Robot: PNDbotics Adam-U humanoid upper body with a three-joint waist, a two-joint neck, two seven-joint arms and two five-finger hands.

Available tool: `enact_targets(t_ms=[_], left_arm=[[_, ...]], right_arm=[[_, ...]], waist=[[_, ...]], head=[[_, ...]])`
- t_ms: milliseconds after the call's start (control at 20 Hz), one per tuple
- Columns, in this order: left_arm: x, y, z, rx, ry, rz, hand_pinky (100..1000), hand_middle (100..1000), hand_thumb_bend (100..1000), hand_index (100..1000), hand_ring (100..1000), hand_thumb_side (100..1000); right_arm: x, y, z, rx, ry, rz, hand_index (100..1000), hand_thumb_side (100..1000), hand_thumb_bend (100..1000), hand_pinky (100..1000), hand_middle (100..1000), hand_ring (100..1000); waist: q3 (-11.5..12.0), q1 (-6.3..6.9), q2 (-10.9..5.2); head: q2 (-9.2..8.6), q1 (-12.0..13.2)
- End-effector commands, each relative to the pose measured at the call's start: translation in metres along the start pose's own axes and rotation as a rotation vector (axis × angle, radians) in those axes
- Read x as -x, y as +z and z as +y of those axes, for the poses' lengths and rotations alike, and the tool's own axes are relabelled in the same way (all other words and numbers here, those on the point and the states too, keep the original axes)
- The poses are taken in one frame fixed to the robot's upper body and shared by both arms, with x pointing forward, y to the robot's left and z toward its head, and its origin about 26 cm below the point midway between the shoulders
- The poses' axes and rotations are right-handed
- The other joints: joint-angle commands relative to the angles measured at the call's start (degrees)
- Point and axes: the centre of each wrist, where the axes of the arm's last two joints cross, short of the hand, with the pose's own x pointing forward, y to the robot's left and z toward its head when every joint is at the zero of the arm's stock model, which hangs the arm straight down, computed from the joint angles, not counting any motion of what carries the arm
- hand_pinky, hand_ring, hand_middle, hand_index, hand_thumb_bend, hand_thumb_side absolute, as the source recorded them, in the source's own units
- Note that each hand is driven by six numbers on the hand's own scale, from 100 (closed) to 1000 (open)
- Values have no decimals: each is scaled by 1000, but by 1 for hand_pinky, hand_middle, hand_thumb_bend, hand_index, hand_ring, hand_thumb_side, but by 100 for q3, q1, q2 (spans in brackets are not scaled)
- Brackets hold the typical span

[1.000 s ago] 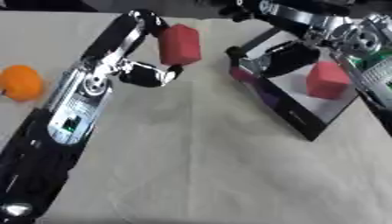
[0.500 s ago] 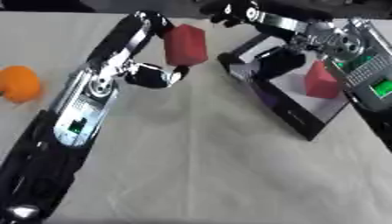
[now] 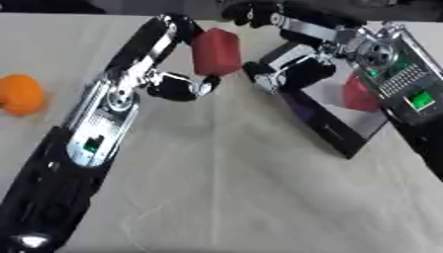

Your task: Pick up the objects with one hand, pass them to the other hand, and then place them into the box on the other side of the table.

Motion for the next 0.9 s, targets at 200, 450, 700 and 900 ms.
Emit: enact_targets(t_ms=[200, 450, 700, 900], left_arm=[[-10, -3, 7, -25, 7, -35, 767, 591, 236, 548, 664, 100], [-12, -4, 5, -37, 19, -35, 764, 588, 237, 550, 661, 100], [-14, -6, 3, -38, 22, -48, 764, 586, 241, 552, 661, 100], [-14, -7, 0, -30, 21, -48, 762, 584, 243, 552, 660, 100]], right_arm=[[5, -5, -2, -12, 52, 22, 1000, 138, 100, 953, 1000, 970], [13, -12, 5, -32, 56, 53, 1000, 173, 100, 958, 1000, 973], [16, -15, 7, -44, 43, 61, 1000, 243, 100, 959, 1000, 974], [15, -11, 5, -28, 20, 59, 1000, 277, 100, 958, 1000, 972]], waist=[[18, -80, -75], [41, -105, -56], [61, -119, -53], [72, -125, -54]], head=[[-69, -24], [-79, -19], [-89, -7], [-96, -14]])
